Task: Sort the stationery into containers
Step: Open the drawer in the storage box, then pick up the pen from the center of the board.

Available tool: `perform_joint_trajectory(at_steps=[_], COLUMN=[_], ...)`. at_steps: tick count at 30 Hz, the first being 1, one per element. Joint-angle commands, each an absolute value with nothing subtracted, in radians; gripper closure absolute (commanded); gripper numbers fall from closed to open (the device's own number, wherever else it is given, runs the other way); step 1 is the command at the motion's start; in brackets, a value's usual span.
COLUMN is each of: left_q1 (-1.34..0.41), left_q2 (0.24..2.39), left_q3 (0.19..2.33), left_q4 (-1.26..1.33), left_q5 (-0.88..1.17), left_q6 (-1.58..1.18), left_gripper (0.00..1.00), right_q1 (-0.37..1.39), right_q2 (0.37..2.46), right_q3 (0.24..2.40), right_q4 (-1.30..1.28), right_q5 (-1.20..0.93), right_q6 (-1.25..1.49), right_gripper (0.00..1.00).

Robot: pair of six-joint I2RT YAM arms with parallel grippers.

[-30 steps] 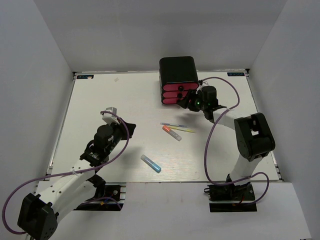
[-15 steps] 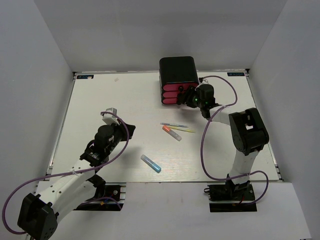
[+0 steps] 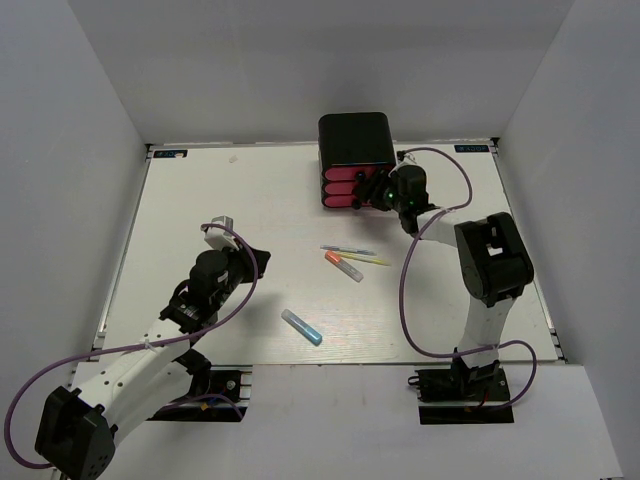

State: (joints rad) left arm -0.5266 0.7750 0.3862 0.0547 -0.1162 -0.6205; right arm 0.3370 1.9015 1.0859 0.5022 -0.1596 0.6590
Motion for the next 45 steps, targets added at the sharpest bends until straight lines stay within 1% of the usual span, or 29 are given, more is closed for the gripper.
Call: perform_joint_trajectory(at_steps=[1,3,4,5,7,8,11,12,14,21,22,23,25,26,27,29,30,32,34,35,38,45], left_q1=[-0.528,-0.528,-0.528,-0.528,-0.528,-0.528,-0.528,-0.528,-0.528,-0.528,-0.528,-0.528,-0.528,-0.528,-0.528,-0.528,-0.528,-0.528,-0.528,-0.528,-0.528,-0.519], left_q2=[0.759,0.759,0.759,0.759,0.759,0.759,0.759,0.75,0.75,0.75,0.75,0.761,0.775,0.775,0.788,0.814,0.825,0.871,0.913,0.957,1.017,1.156], left_q3=[0.405,0.414,0.414,0.414,0.423,0.423,0.423,0.423,0.414,0.394,0.394,0.394,0.394,0.394,0.394,0.403,0.403,0.416,0.449,0.459,0.506,0.578], left_q4=[0.04,0.04,0.029,0.029,0.02,0.02,0.02,0.02,0.02,0.029,0.029,0.029,0.015,-0.007,-0.021,-0.049,-0.061,-0.08,-0.109,-0.121,-0.156,-0.224], left_q5=[-0.124,-0.124,-0.124,-0.124,-0.124,-0.124,-0.124,-0.124,-0.124,-0.152,-0.169,-0.179,-0.221,-0.236,-0.254,-0.301,-0.313,-0.347,-0.362,-0.376,-0.397,-0.486], left_q6=[-0.624,-0.624,-0.624,-0.624,-0.624,-0.624,-0.633,-0.634,-0.643,-0.69,-0.69,-0.702,-0.718,-0.744,-0.756,-0.781,-0.794,-0.817,-0.833,-0.845,-0.891,-0.92], left_gripper=[0.75,0.75,0.75,0.75,0.75,0.75,0.75,0.75,0.75,0.74,0.72,0.68,0.64,0.61,0.55,0.5,0.44,0.4,0.37,0.37,0.35,0.33], right_q1=[0.334,0.334,0.339,0.339,0.341,0.336,0.339,0.337,0.339,0.341,0.341,0.341,0.342,0.344,0.342,0.344,0.342,0.342,0.342,0.342,0.341,0.341], right_q2=[1.921,1.936,1.94,1.942,1.947,1.942,1.939,1.931,1.918,1.812,1.803,1.792,1.753,1.747,1.734,1.724,1.724,1.723,1.723,1.723,1.72,1.652], right_q3=[1.144,1.154,1.152,1.154,1.149,1.147,1.137,1.132,1.111,0.986,0.971,0.932,0.895,0.887,0.871,0.859,0.859,0.861,0.864,0.867,0.867,0.798], right_q4=[0.568,0.568,0.569,0.569,0.581,0.584,0.591,0.594,0.597,0.6,0.598,0.597,0.594,0.595,0.595,0.591,0.589,0.583,0.583,0.591,0.589,0.548], right_q5=[-0.135,-0.133,-0.133,-0.13,-0.13,-0.127,-0.13,-0.132,-0.135,-0.17,-0.178,-0.179,-0.186,-0.187,-0.187,-0.19,-0.19,-0.201,-0.204,-0.213,-0.251,-0.339], right_q6=[0.672,0.68,0.68,0.677,0.683,0.684,0.689,0.69,0.693,0.692,0.69,0.692,0.698,0.699,0.699,0.695,0.689,0.684,0.68,0.673,0.655,0.606], right_gripper=[0.47,0.5,0.5,0.54,0.58,0.62,0.69,0.73,0.76,0.77,0.77,0.77,0.77,0.76,0.74,0.72,0.69,0.57,0.43,0.3,0.1,0.1])
